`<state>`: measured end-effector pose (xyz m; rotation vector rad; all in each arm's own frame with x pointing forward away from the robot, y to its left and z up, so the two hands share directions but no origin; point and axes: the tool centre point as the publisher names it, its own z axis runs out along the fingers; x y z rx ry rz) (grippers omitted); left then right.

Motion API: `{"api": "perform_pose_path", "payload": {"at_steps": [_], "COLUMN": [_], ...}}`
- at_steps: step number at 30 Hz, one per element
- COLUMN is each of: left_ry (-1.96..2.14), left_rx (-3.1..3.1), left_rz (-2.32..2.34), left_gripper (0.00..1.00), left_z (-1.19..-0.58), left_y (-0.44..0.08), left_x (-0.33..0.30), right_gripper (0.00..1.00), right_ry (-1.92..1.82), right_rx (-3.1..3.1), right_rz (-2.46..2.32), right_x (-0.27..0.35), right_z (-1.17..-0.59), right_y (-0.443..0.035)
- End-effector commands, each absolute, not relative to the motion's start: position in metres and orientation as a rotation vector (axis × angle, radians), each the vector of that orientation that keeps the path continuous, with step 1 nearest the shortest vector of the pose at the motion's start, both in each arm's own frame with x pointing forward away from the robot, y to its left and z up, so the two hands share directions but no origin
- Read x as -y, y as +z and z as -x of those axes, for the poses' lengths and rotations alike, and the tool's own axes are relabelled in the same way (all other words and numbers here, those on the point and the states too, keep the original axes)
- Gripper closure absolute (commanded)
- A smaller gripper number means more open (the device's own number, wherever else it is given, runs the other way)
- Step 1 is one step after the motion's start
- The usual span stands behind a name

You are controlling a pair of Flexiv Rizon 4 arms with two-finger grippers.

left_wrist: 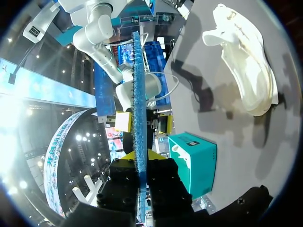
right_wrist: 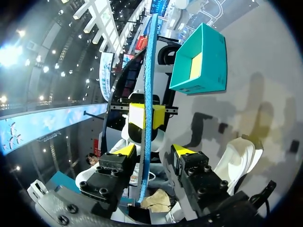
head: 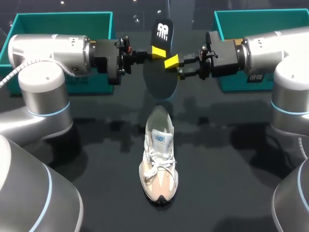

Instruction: Take the shoe out of the shoebox, open the shoe tongue, remove and reinsert the insole, then place the shoe into the shoebox

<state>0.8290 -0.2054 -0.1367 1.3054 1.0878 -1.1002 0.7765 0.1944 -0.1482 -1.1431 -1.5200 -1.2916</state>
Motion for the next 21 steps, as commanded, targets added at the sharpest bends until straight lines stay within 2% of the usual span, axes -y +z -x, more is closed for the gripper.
{"api": "perform_pose_path", "payload": {"at_steps": [1,21], "left_ry": [-1.101,-1.09], "left_rx": [-1.084,-1.089], "left_rz": [-1.306,-1.299], "left_gripper": [1.0,1.0], "left_z": [-0.8311,-0.8301], "left_y": [-0.1387,-0.1405], "left_x": [0.209,0.2106], "right_gripper": [0.55,0.61], "right_ry": [-1.285,-1.305], "right_rx": [1.525,1.537], "right_rz": [1.137,1.111], "right_x": [-0.1988,-0.206], "right_z": [-0.7807,-0.7799], "right_y": [-0.1493,-0.1446]}}
